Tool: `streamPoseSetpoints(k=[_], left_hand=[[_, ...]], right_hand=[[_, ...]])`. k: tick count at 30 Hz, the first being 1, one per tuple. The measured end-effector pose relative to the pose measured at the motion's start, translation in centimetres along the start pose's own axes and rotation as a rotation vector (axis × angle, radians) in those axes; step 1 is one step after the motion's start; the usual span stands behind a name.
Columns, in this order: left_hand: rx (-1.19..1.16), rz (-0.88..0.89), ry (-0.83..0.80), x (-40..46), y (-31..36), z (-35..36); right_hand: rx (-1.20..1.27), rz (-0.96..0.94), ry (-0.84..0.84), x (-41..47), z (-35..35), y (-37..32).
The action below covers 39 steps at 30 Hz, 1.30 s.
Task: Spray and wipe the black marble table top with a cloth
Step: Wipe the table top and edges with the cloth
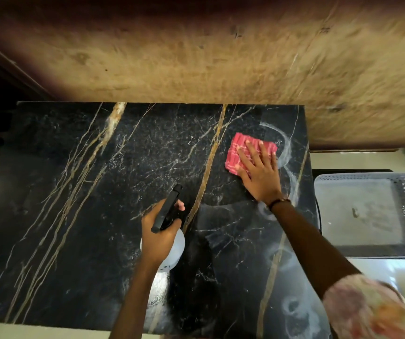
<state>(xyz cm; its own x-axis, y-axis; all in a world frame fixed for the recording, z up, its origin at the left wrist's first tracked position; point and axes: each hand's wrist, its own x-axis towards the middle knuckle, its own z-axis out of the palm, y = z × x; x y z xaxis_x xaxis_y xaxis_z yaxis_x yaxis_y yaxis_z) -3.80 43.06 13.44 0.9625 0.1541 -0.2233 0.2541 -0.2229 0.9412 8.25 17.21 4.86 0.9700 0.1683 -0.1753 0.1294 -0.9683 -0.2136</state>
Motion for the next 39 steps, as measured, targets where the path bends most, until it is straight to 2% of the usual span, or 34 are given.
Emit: streamPoseSetpoints(k=[3,6,9,11,13,16,19,21,26,30,34,37,39], left_hand=[[0.007,0.022,-0.014,-0.7,-0.2,0.1],[0.003,0.029,-0.016,-1.6,-0.2,0.4],[-0.008,0.036,-0.042,-2.5,0.1,0.7],[-0.022,0.033,-0.066,-3.0,0.1,0.7],[-0.017,0.04,-0.083,-3.6,0.2,0.6],[-0.017,0.047,-0.079,-4.6,0.2,0.3],[-0.017,0.052,-0.056,-5.4,0.1,-0.1],[-0.009,0.045,-0.046,-5.9,-0.1,-0.3],[0.007,0.006,-0.03,-7.1,-0.9,-0.3],[-0.002,0.02,-0.025,-8.0,-1.1,-0.2],[0.01,0.038,-0.018,-9.1,-1.2,-0.1],[0.004,0.026,-0.011,-10.0,-1.5,-0.1],[-0.006,0.013,-0.019,-10.5,-1.8,-0.1]], right_hand=[[0.021,0.032,-0.02,1.6,0.9,-4.4],[-0.012,-0.165,-0.074,-1.0,2.3,-7.8],[-0.048,-0.351,-0.084,-6.1,3.2,-7.5],[-0.067,-0.404,-0.072,-9.3,3.4,-4.7],[-0.085,-0.383,-0.061,-10.7,3.0,-1.1],[-0.068,-0.245,-0.066,-8.7,1.6,1.4],[-0.027,-0.082,-0.023,-5.5,1.4,-1.6],[-0.023,-0.064,-0.037,-4.2,2.0,-4.9],[-0.053,-0.41,-0.105,-9.4,4.3,-10.1],[-0.101,-0.552,-0.081,-15.6,4.7,-4.6],[-0.08,-0.374,-0.073,-13.9,2.6,0.5],[-0.077,-0.25,-0.077,-11.1,2.2,-2.2],[-0.079,-0.231,-0.085,-10.1,2.7,-5.2]])
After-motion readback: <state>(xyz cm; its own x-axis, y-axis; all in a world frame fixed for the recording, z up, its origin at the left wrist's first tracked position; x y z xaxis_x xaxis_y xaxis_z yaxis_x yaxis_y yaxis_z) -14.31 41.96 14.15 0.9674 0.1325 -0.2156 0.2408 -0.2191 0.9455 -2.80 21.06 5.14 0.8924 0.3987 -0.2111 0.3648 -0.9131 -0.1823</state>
